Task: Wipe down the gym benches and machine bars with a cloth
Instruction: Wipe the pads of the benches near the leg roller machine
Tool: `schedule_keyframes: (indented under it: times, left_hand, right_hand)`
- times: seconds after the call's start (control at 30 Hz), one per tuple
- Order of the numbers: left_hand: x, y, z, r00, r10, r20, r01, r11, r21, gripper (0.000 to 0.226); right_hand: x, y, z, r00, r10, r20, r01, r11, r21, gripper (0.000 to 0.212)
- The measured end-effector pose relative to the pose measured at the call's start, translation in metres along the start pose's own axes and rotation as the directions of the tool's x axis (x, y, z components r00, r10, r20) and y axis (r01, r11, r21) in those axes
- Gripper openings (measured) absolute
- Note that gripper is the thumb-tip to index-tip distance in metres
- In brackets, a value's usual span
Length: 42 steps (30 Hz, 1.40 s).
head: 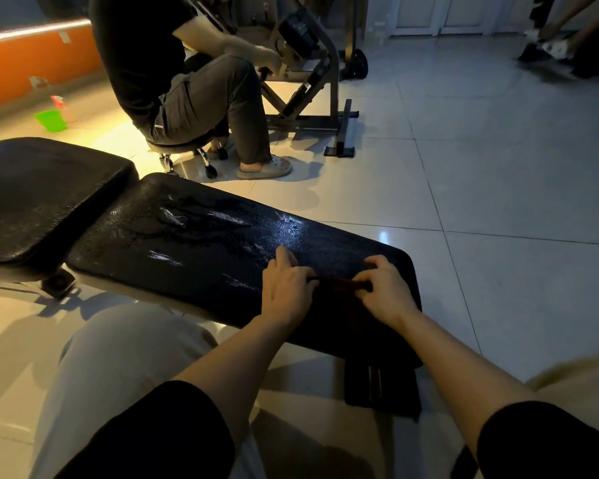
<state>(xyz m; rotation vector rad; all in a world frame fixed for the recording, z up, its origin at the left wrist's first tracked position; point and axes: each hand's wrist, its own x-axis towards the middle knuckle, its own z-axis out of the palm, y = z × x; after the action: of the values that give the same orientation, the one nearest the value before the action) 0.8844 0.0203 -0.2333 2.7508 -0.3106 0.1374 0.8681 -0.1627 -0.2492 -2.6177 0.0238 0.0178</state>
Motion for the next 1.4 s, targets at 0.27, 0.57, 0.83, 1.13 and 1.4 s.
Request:
schedule_keyframes:
  times: [0.27,0.57,0.83,1.13,1.4]
  left_hand:
    - [-0.005,0.035,0.008,0.997,0.077,-0.031,-0.079,0.994,-0.075,0.023]
    - [-0.018,0.001,0.020,0.957,0.103,0.271,-0.113,0.993,0.024,0.038]
    - [-0.035,-0.050,0.005,0.988,0.148,0.048,-0.155,0.972,0.176,0.040]
    - [-0.032,-0.055,0.011,0.975,0.218,0.039,-0.221,0.949,0.226,0.042]
    - [-0.015,-0.024,0.031,0.944,0.319,0.088,-0.331,0.923,0.197,0.038]
  right_hand:
    - [-0.021,0.013,-0.020,0.912,0.243,-0.331,-0.153,0.949,0.275,0.025]
    - [-0.024,-0.020,0.033,0.989,0.065,0.134,-0.127,0.835,0.535,0.040]
    - [-0.017,-0.043,0.081,0.978,0.152,0.143,-0.145,0.987,-0.063,0.061]
    - [-0.006,-0.024,0.091,0.997,-0.072,0.032,0.078,0.962,-0.261,0.049]
    - [-0.016,0.000,0.088,0.941,0.323,-0.098,-0.331,0.941,-0.075,0.050]
